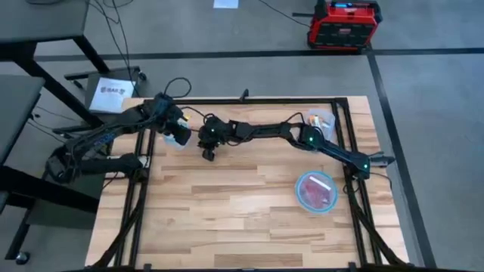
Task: Sort candy
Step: Close the small round transparent bin, then close the rectangular transparent bin
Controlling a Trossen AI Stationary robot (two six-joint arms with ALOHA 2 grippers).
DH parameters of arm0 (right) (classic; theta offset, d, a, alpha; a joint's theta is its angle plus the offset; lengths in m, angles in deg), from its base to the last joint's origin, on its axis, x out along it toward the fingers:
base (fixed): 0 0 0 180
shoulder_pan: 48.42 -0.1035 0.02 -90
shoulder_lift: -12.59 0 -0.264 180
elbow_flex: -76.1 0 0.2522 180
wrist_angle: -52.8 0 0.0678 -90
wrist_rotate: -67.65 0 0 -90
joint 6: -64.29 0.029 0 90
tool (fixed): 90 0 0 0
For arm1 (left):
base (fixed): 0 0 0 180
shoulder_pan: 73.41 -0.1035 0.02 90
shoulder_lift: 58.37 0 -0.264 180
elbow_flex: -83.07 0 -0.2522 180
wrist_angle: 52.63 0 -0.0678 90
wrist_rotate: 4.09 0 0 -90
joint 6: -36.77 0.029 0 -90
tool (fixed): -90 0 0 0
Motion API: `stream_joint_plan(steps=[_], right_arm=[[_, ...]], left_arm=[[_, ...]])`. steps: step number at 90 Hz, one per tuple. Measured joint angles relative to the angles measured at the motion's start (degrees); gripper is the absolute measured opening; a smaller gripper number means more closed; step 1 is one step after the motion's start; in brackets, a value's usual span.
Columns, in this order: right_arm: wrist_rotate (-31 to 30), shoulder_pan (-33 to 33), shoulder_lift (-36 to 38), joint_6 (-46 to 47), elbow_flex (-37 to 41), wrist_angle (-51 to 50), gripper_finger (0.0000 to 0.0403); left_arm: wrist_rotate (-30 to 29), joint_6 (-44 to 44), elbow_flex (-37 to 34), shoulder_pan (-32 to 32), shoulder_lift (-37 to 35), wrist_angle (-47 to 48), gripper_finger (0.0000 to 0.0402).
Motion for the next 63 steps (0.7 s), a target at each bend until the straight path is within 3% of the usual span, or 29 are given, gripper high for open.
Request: stream_joint_plan(steps=[21, 34, 48, 63], right_arm=[[0.81, -0.22, 4.96, -0.28, -0.05, -8.64, 0.0038], [2.15, -2.08, 12.58, -5.04, -0.04, -16.38, 0.0038], [-2.09, -2.86, 23.39, -10.23, -0.42, -29.85, 0.0038], [-4.17, -0.87, 29.43, -8.05, -0.09, -41.01, 0.0032]], left_arm=[[-0.03, 1.02, 0.7, 2.03, -0.02, -1.17, 0.0123], [-0.24, 3.55, 3.17, 2.45, -0.06, -1.87, 0.0123], [-0.23, 5.65, 5.14, 3.29, -0.08, -4.34, 0.0123], [-0.22, 7.98, 5.16, 3.96, 0.37, -8.65, 0.0123]])
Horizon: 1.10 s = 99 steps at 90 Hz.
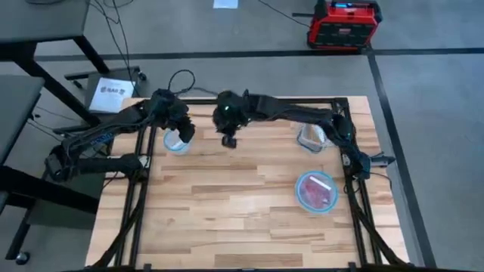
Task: Sort candy
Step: Close the rectangular transparent bin
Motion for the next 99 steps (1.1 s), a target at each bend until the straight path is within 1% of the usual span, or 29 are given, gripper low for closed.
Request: stream_joint_plan(steps=[5, 16, 30, 43, 50, 54, 58, 66, 76, 87, 92, 99], right_arm=[[-0.84, -0.01, 1.55, 0.01, -0.1, -3.37, 0.0024], [-5.02, 0.22, 2.83, 1.19, -0.22, -14.87, 0.0005], [-10.71, 1.87, 2.29, 5.74, 0.07, -28.23, 0.0003], [-21.47, 2.68, 2.56, 12.08, -0.08, -39.95, 0.0003], [-26.71, 3.31, 3.55, 15.09, 1.8, -42.45, 0.0003], [-28.11, 3.68, 5.41, 16.35, 3.94, -42.15, 0.0003], [-28.14, 4.22, 8.15, 17.77, 6.67, -41.0, 0.0003], [-28.1, 5.14, 15.11, 20.37, 14.7, -38.1, 0.0004], [-27.99, 5.84, 25.54, 23.92, 27.99, -29.84, 0.0004], [-27.9, 6.42, 37.75, 26.63, 42.83, -18.3, 0.0004], [-27.77, 6.8, 41.76, 28.19, 48.88, -13.61, 0.0004], [-26.65, 7.36, 45.32, 29.11, 55.54, -9.39, 0.0007]], left_arm=[[-0.04, 0.66, 0.0, -0.02, 0.43, -1.8, 0.0123], [-0.09, 2.18, 0.0, -0.05, 0.48, -0.93, 0.0123], [-0.11, 5.02, 0.0, -0.05, 0.64, 2.46, 0.0123], [-0.13, 6.79, 0.0, 0.32, 0.64, 3.63, 0.0123], [-0.13, 8.51, -0.64, 1.02, 0.6, 3.53, 0.0123], [-0.11, 9.31, -1.31, 1.41, 0.6, 3.52, 0.0123], [-0.12, 10.32, -1.63, 1.6, 0.64, 3.79, 0.0123], [-0.11, 12.05, -1.64, 1.63, 0.62, 3.69, 0.0123], [-0.13, 12.74, -1.64, 1.61, 0.6, 2.12, 0.0123], [-0.11, 13.5, -1.62, 1.61, 0.6, -0.44, 0.0123], [-0.11, 13.5, -1.62, 1.61, 0.6, -1.11, 0.0123], [-0.11, 13.5, -1.62, 1.61, 0.6, -1.53, 0.0123]])
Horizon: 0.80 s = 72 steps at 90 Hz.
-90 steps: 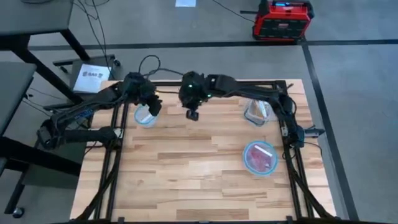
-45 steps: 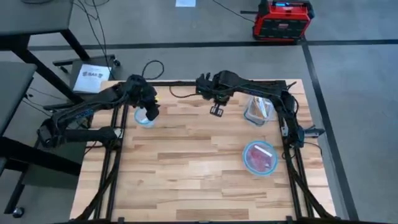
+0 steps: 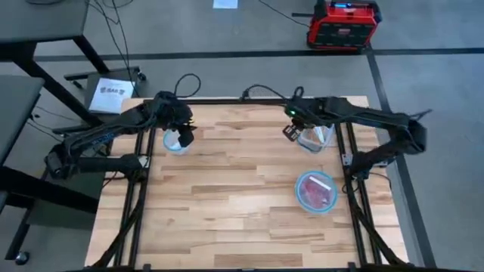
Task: Sort candy
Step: Close the rectangular transparent bin
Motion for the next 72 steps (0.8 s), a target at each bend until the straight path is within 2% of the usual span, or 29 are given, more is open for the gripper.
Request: stream_joint_plan(steps=[8, 15, 34, 44, 55, 72], right_arm=[[4.13, 0.99, 2.17, 0.25, 5.42, 1.97, 0.0026], [6.96, 1.03, 2.1, 0.21, 9.07, 2.87, 0.0057], [6.05, 1.37, 1.08, -1.31, 13.09, 3.1, 0.0162], [5.83, 2.52, 1.08, -3.19, 13.93, 3.8, 0.0203], [6.02, 3.5, 0.21, -5.02, 15.24, 4.86, 0.0222], [7.17, 4.32, -2.79, -7.98, 18.63, 7.13, 0.0213]], left_arm=[[0.0, -0.07, 0.0, 0.0, 0.0, 0.0, 0.0123], [0.0, -0.13, 0.0, 0.0, 0.0, -0.02, 0.0123], [0.02, -0.82, 0.02, 0.0, 0.0, 0.23, 0.0123], [0.01, -0.98, 0.02, 0.0, 0.0, 0.69, 0.0123], [0.02, -1.07, 0.02, 0.0, 0.0, 0.7, 0.0123], [0.02, -1.31, 0.04, 0.09, 0.0, 0.76, 0.0123]])
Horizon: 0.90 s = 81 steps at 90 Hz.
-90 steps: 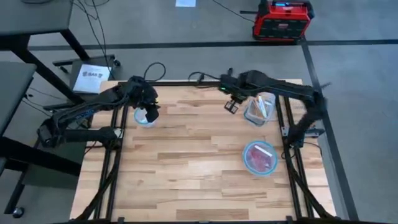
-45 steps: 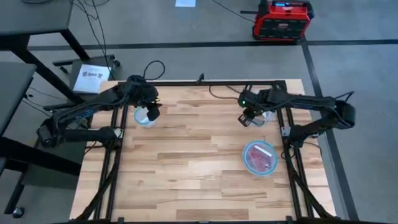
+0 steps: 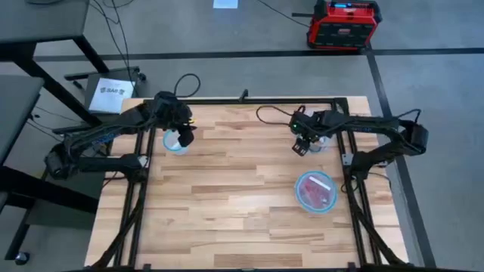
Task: Sort candy
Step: Close the rectangular transparent bin
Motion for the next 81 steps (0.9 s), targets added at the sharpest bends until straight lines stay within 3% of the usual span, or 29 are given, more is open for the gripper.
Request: stream_joint_plan(steps=[23, 29, 38, 43, 67, 81], right_arm=[[-0.34, 2.55, -6.85, -4.13, 0.9, 3.15, 0.0171], [0.81, 2.57, -7.81, -4.52, 0.9, 3.46, 0.0131], [1.34, 2.55, -8.21, -4.69, 0.9, 2.28, 0.0041], [1.19, 2.49, -7.66, -5.3, 0.88, 1.64, 0.0014], [-1.99, -3.92, -5.32, -5.33, -7.51, -5.74, 0.0004], [1.44, -11.71, -6.25, -3.23, -14.25, 0.46, 0.0002]], left_arm=[[-0.01, 0.09, 0.02, 0.04, 0.0, 0.13, 0.0123], [-0.02, 0.07, 0.02, 0.04, 0.0, 0.33, 0.0123], [-0.02, 0.35, 0.02, 0.04, 0.0, 0.51, 0.0123], [-0.01, 0.67, 0.02, 0.04, 0.0, 0.43, 0.0123], [0.0, 0.95, 0.02, 0.04, 0.0, -0.05, 0.0123], [-0.02, 0.54, 0.02, 0.04, 0.0, -0.06, 0.0123]])
